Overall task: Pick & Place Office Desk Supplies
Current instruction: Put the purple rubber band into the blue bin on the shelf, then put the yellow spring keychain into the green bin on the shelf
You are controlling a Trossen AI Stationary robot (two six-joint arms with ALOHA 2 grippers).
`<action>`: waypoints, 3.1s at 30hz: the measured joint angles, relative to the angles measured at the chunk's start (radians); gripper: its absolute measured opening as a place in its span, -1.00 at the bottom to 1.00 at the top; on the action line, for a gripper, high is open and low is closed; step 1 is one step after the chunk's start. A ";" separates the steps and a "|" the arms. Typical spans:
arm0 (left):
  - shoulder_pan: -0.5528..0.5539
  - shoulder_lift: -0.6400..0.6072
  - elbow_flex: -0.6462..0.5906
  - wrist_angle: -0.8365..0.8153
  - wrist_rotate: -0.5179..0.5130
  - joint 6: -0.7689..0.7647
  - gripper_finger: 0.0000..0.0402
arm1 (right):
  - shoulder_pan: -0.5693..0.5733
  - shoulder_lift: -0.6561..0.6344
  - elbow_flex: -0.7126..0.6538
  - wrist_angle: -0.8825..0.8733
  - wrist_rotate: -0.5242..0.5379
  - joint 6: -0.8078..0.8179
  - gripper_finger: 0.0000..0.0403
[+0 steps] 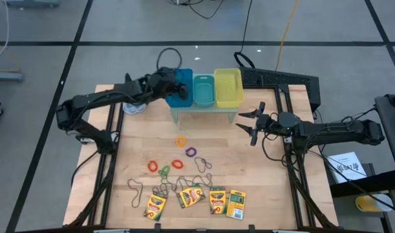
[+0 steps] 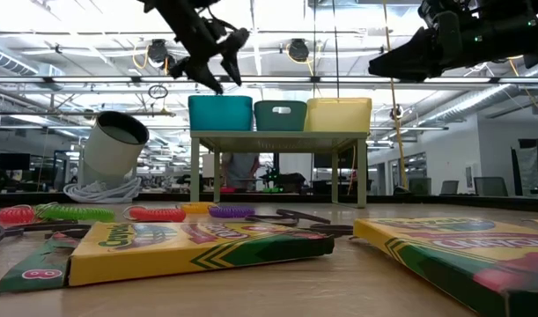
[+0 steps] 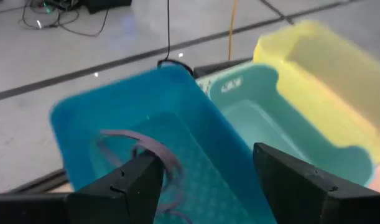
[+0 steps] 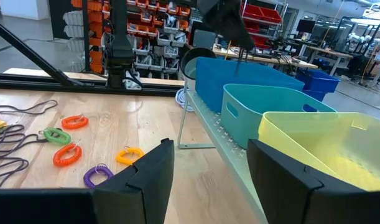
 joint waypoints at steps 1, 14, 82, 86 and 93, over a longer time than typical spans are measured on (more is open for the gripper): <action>0.000 0.010 0.000 -0.001 0.002 0.000 0.27 | 0.000 0.000 0.000 0.000 0.000 0.000 -0.05; 0.011 0.021 0.000 -0.039 0.049 0.005 0.27 | 0.000 0.000 0.000 -0.001 0.000 0.000 -0.05; -0.532 -0.399 -0.684 0.470 0.073 0.192 0.27 | 0.000 0.005 0.000 -0.011 -0.003 0.054 -0.10; -0.532 -0.330 -0.686 0.408 0.016 0.253 0.27 | 0.000 0.017 0.000 -0.011 -0.003 0.051 -0.10; -0.530 -0.164 -0.685 0.465 -0.008 0.236 0.27 | 0.000 0.025 0.000 -0.010 -0.003 0.048 -0.09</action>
